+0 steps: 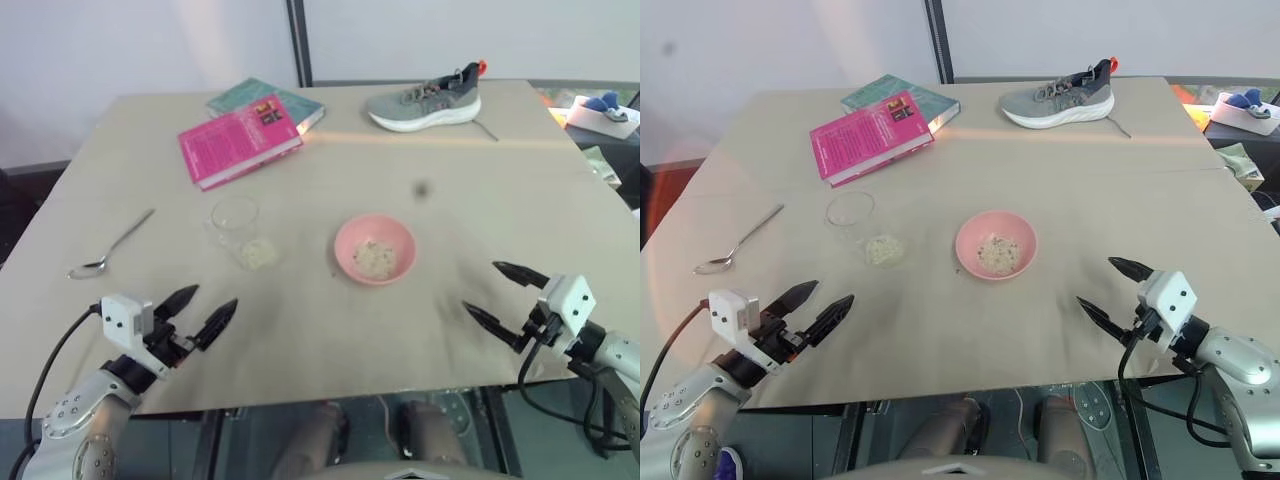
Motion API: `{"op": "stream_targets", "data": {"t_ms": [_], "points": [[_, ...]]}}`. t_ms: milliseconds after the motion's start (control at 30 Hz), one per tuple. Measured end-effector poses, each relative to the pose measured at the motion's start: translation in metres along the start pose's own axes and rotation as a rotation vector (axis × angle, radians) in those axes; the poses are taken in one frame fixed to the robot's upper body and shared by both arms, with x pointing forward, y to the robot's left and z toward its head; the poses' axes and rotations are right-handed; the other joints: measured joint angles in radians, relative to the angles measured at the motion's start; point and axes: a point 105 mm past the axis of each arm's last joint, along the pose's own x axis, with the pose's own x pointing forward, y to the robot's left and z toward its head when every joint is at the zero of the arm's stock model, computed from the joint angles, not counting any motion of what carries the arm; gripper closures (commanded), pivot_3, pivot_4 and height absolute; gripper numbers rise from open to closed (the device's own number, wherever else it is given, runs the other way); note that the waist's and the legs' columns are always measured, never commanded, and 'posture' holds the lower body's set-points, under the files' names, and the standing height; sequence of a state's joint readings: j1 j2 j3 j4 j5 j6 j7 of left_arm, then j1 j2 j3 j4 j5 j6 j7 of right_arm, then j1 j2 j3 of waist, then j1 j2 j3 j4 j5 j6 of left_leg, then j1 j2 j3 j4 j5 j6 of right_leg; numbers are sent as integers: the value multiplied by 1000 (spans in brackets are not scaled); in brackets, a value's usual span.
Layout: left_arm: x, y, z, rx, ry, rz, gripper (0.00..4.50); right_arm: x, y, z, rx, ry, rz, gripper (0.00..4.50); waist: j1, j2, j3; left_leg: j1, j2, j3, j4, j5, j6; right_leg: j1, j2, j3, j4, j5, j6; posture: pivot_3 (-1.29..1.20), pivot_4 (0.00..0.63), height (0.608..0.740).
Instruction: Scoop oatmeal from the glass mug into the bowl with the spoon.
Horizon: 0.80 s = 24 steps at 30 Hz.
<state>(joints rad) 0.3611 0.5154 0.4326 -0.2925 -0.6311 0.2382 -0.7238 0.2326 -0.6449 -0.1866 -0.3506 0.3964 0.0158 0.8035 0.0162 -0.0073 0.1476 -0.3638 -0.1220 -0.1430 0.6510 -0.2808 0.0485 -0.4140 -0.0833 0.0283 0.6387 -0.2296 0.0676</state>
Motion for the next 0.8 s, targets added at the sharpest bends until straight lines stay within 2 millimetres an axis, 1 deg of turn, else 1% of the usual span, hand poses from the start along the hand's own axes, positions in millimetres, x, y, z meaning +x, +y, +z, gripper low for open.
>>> {"op": "stream_targets", "data": {"t_ms": [67,100,133,200,267,333,433,500,567,633,700,800], "points": [[1,1,0,0,-2,2,2,0,0,0,-1,-1,0,89,0,0,0,0,0,0,0,0,0,0,0,0,0,0,0,0,150,740],[3,4,1,-8,-8,11,2,0,0,1,-1,-8,0,89,0,0,0,0,0,0,0,0,0,0,0,0,0,0,0,0,150,740],[7,15,4,-26,-29,44,2,4,0,5,-5,-33,2,89,1,0,0,0,0,-1,0,0,0,0,0,-1,1,0,0,0,150,740],[7,27,8,-46,-50,84,2,8,3,16,-22,-76,18,89,0,0,0,1,0,-1,0,0,0,0,1,-2,1,0,0,0,150,740],[7,41,8,-72,-57,125,2,13,10,28,-43,-121,55,89,-2,0,1,1,0,0,0,0,0,0,1,-3,1,0,0,0,150,740],[8,47,8,-82,-59,141,2,15,14,32,-44,-137,76,89,-1,-1,1,1,0,0,0,0,0,0,1,-3,1,0,0,0,150,740],[12,68,11,-92,-61,197,2,25,28,45,-41,-185,156,89,0,-2,2,0,0,-1,1,0,0,0,1,-4,1,0,0,0,150,740],[14,90,19,-72,-49,264,2,30,37,57,-43,-228,212,89,0,-4,3,1,0,-2,1,0,0,-1,1,-4,1,0,0,0,150,740],[13,120,30,-42,15,349,2,34,44,69,-50,-266,270,89,0,-6,4,1,0,-2,1,1,0,-1,2,-5,2,0,0,0,150,740],[11,142,43,-27,55,401,2,37,46,78,-65,-294,293,89,-1,-7,4,1,-1,-2,1,1,0,-1,4,-5,2,0,0,0,150,740],[12,160,57,-18,94,422,2,42,45,86,-74,-322,300,89,-2,-8,4,1,-1,-2,1,2,3,-1,4,-5,2,0,0,0,150,740],[15,175,68,5,176,413,2,47,43,97,-79,-368,295,89,-1,-8,4,0,-2,-2,1,2,3,-2,4,-5,2,0,0,0,150,740]]}}
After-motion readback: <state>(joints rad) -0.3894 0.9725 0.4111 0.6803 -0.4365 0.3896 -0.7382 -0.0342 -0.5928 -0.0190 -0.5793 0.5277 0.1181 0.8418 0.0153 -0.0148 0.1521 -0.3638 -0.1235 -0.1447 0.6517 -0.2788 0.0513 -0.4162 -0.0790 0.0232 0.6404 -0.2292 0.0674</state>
